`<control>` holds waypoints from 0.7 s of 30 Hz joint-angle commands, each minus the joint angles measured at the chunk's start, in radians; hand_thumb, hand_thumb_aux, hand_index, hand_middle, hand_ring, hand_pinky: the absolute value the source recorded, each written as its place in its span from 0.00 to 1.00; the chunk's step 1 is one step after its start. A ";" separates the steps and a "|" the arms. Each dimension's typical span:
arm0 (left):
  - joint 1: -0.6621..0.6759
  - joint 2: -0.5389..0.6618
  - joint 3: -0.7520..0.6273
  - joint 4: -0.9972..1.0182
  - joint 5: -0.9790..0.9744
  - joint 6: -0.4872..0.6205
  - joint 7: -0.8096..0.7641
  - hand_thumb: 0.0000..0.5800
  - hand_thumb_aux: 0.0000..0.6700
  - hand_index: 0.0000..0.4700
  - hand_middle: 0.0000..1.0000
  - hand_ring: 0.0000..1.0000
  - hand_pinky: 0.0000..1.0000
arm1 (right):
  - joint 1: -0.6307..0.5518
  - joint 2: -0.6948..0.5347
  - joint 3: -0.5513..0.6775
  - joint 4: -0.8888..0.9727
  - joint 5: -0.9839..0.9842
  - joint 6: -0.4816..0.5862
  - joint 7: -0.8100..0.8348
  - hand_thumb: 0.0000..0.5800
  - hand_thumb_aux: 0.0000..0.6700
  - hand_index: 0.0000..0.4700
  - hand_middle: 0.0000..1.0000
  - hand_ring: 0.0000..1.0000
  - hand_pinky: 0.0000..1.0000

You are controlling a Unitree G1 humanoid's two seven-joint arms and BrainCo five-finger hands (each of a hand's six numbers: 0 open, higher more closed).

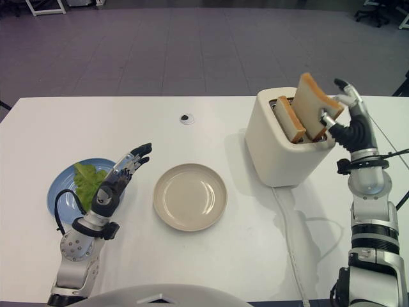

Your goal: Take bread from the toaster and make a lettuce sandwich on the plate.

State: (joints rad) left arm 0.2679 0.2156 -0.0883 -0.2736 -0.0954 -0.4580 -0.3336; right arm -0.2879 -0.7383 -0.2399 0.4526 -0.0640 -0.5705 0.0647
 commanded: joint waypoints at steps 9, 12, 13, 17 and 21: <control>0.000 0.007 0.001 0.001 0.013 0.008 -0.001 0.00 0.00 0.00 0.00 0.00 0.00 | 0.025 0.120 -0.106 -0.362 0.517 0.195 0.244 1.00 1.00 1.00 0.00 0.00 0.00; -0.005 0.007 0.000 0.006 0.013 0.008 -0.002 0.00 0.00 0.00 0.00 0.00 0.00 | 0.127 0.142 -0.009 -0.558 0.643 0.335 0.390 1.00 1.00 1.00 0.00 0.00 0.00; -0.005 0.007 0.001 0.006 0.013 0.007 -0.002 0.00 0.00 0.00 0.00 0.00 0.00 | 0.159 0.146 0.020 -0.605 0.671 0.388 0.423 1.00 1.00 1.00 0.00 0.00 0.00; -0.009 0.006 -0.001 0.007 0.013 0.009 -0.002 0.00 0.00 0.00 0.00 0.00 0.00 | 0.228 0.160 0.088 -0.709 0.683 0.525 0.459 1.00 1.00 1.00 0.00 0.00 0.00; -0.007 0.007 0.000 0.004 0.013 0.009 -0.002 0.00 0.00 0.00 0.00 0.00 0.00 | 0.307 0.171 0.220 -0.788 0.623 0.665 0.474 1.00 1.00 1.00 0.00 0.00 0.00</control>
State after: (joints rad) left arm 0.2602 0.2163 -0.0891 -0.2720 -0.0892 -0.4576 -0.3340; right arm -0.0177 -0.5807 -0.0834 -0.3150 0.6051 0.0299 0.5398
